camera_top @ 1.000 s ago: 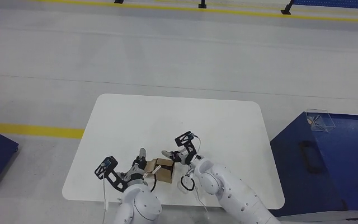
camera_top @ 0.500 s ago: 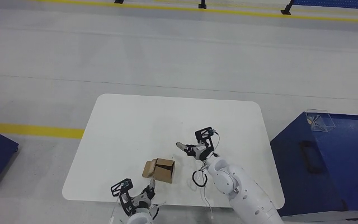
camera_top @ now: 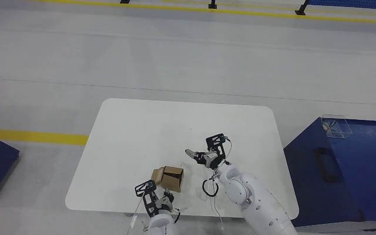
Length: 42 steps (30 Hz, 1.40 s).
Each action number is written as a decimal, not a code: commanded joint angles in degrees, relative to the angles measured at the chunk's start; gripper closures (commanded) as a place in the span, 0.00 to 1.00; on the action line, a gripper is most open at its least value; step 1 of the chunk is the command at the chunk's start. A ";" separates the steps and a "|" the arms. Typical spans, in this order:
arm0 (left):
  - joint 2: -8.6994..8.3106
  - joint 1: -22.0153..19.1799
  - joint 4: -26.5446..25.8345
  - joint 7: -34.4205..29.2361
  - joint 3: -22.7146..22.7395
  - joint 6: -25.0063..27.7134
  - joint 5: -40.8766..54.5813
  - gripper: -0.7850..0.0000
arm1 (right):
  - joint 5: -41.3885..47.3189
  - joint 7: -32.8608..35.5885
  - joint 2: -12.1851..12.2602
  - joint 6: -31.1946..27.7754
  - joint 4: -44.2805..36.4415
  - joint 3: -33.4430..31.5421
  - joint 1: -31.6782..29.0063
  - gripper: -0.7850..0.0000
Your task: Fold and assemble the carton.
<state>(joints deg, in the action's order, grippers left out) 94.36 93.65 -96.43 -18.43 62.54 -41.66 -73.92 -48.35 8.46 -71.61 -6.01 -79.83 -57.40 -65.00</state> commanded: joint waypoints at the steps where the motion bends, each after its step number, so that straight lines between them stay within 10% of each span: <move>1: 0.30 -1.40 1.38 0.70 -0.86 0.13 1.16 1.00 | 0.00 0.00 0.00 0.00 0.00 0.00 0.00 0.00; 19: 2.24 -9.88 8.64 6.81 -5.25 -0.26 14.77 1.00 | 0.00 0.00 0.00 0.00 0.00 0.00 0.00 0.00; 21: 1.74 -8.14 7.01 6.98 -5.19 -1.26 12.77 0.61 | 0.00 0.00 0.00 0.00 0.00 0.00 0.00 0.00; 22: 1.32 -6.86 5.63 5.64 -5.40 -0.99 11.72 0.00 | 0.00 0.00 0.00 0.00 0.00 0.00 0.00 0.00; 24: 0.30 -3.41 0.43 3.79 -4.91 -0.02 9.44 0.05 | 0.00 0.00 0.00 0.00 0.00 0.00 0.00 0.00; 27: -1.27 2.73 -9.03 1.63 -3.24 2.65 8.93 0.75 | -1.63 0.06 0.05 1.01 -0.40 -0.11 -0.29 0.00; 30: -2.20 6.62 -14.77 5.50 -1.17 5.37 11.06 1.00 | -4.13 -2.19 -0.13 4.79 -2.40 0.00 -1.50 0.00; 31: -2.34 7.24 -15.95 8.20 -0.62 6.11 12.63 0.79 | -4.42 -2.32 -0.20 5.38 -3.10 0.09 -1.76 0.00; 32: -2.37 7.46 -16.06 9.17 -0.48 6.20 13.20 0.22 | -4.84 -2.67 -0.26 6.20 -3.65 0.09 -2.00 0.00; 33: -2.37 7.46 -16.06 9.17 -0.48 6.20 13.20 0.00 | -4.94 -2.69 -0.37 7.05 -4.12 0.17 -2.23 0.00; 42: -2.46 7.07 -14.79 16.35 0.31 6.26 9.81 0.00 | -12.89 -5.31 -0.68 11.61 -4.34 2.34 -3.00 0.00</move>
<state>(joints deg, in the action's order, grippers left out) 91.92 100.68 -112.24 -7.61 63.12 -35.39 -60.63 -57.29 4.09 -72.10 3.29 -84.18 -56.24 -67.75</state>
